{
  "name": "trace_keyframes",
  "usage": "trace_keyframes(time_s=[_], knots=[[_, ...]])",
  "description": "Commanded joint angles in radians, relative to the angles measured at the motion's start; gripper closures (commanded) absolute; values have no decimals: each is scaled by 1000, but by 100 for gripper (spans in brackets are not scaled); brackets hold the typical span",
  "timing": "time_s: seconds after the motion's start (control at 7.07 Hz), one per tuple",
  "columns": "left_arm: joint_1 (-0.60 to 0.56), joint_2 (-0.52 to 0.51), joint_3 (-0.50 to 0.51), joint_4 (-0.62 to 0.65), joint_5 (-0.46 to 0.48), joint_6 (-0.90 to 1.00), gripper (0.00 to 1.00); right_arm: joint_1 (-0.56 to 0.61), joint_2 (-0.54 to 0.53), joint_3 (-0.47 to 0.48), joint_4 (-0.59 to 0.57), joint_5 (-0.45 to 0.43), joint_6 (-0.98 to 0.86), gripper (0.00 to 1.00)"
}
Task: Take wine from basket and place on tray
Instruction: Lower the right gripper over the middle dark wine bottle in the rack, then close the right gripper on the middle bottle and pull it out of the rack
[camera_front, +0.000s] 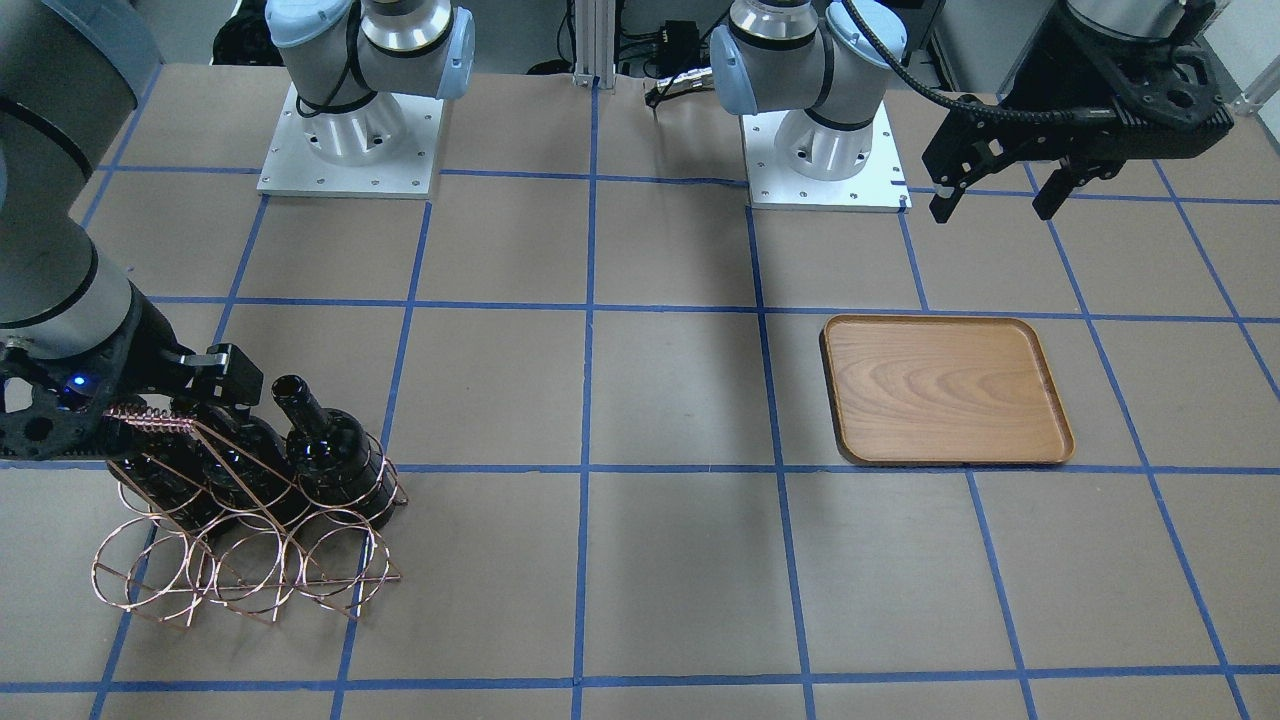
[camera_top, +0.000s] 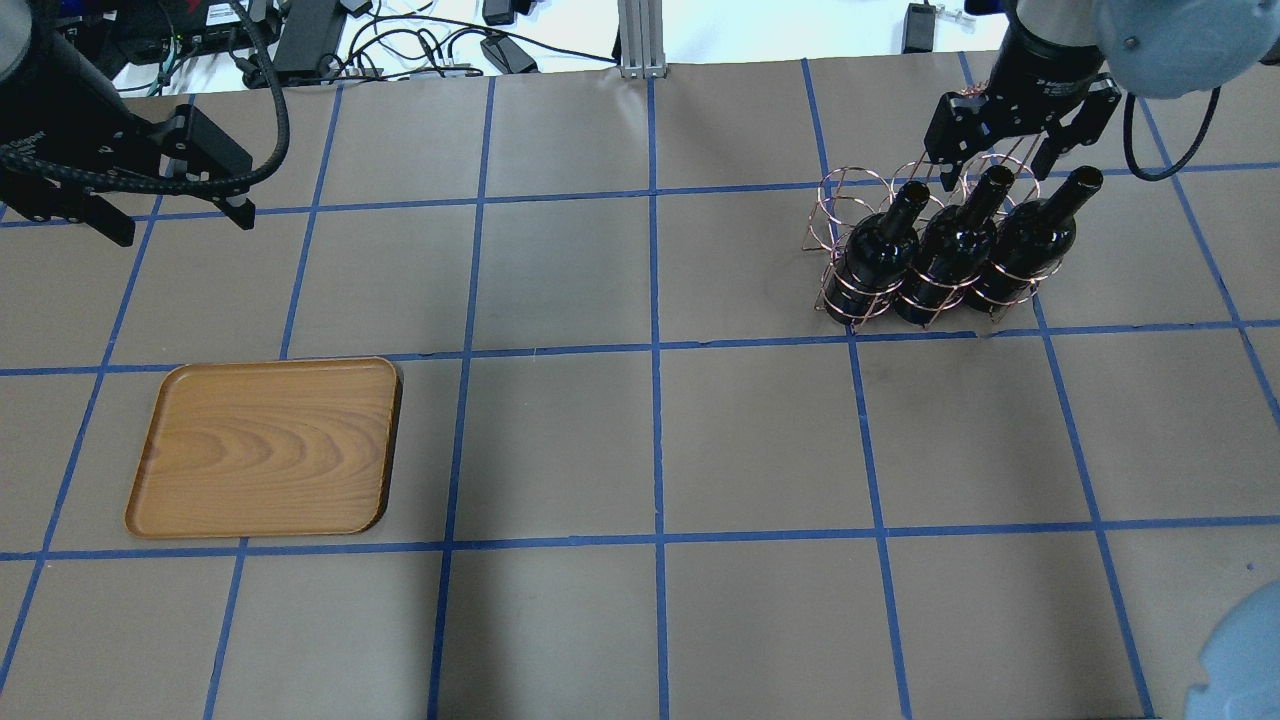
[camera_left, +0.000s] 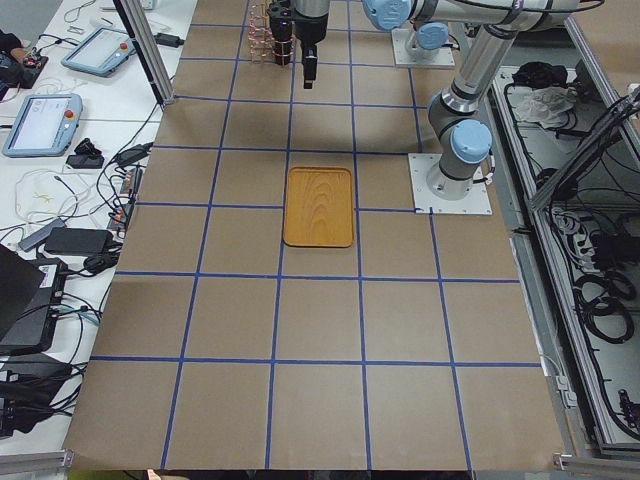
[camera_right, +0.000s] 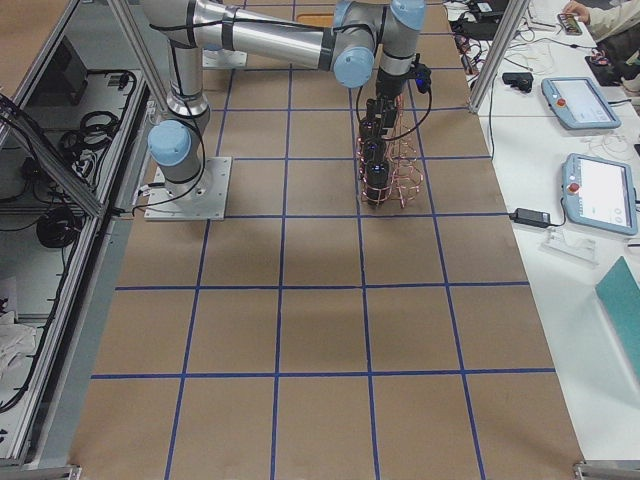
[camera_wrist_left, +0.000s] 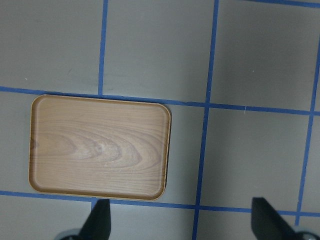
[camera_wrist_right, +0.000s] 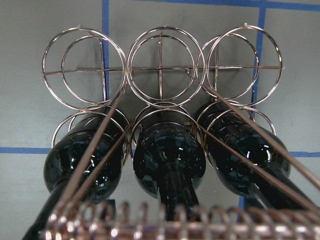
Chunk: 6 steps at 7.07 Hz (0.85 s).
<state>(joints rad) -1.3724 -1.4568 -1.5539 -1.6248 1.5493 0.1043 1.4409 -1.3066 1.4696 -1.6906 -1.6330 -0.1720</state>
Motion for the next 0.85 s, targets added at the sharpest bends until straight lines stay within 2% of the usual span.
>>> trace_keyframes(time_s=[0.0,0.14,0.42,0.71], knots=[[1,1,0,-1,0,2,0,-2,3,20,0,-1,-1,31],[1,1,0,-1,0,2,0,-2,1,20,6,2,0,59],[-1,3,0,-1,0,2,0,-2,1,20,-4,1,-3,72],[1,3,0,-1,0,2,0,-14,1,5,-3,2,-49,100]])
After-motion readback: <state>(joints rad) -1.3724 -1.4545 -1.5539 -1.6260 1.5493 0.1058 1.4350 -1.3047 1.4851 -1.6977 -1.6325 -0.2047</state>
